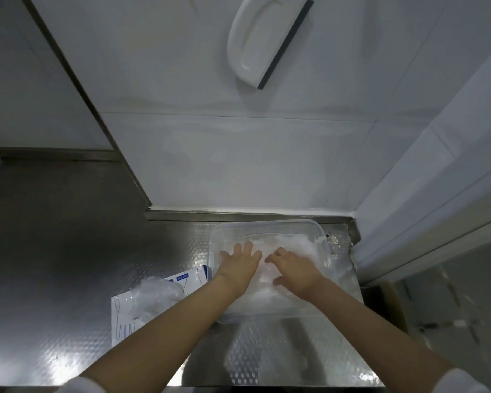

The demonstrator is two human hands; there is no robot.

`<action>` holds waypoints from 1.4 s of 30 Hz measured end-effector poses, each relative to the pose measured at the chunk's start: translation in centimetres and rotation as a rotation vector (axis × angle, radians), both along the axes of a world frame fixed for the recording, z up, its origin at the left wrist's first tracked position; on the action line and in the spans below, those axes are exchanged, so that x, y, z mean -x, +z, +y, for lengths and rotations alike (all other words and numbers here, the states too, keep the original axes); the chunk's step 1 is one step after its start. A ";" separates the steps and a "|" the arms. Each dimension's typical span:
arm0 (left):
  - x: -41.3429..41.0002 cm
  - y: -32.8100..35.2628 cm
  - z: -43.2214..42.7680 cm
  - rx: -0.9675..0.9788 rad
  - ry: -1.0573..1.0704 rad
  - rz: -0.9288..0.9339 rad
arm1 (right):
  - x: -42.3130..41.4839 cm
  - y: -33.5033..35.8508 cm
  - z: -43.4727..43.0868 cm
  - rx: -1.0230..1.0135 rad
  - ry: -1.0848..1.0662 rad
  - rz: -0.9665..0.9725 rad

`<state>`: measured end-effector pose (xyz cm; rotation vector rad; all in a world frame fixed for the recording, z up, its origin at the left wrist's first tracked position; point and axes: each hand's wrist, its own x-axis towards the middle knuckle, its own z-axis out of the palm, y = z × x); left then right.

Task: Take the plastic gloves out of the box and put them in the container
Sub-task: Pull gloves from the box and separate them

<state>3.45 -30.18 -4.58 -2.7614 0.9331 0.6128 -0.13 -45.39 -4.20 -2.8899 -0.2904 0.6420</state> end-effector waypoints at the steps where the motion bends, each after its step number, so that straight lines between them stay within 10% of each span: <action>1: -0.2 -0.3 0.0 -0.023 0.012 0.031 | -0.1 -0.1 -0.3 0.028 0.007 0.017; 20: 0.2 -1.0 0.5 -0.302 -0.117 0.002 | -0.5 0.4 -1.3 0.145 0.028 0.156; 29: 1.1 5.2 8.3 0.407 0.032 -0.234 | 2.2 6.4 6.6 -0.289 -0.212 -0.267; 42: 4.5 0.0 22.0 0.212 0.381 0.081 | 3.2 1.4 19.2 -0.208 0.118 -0.094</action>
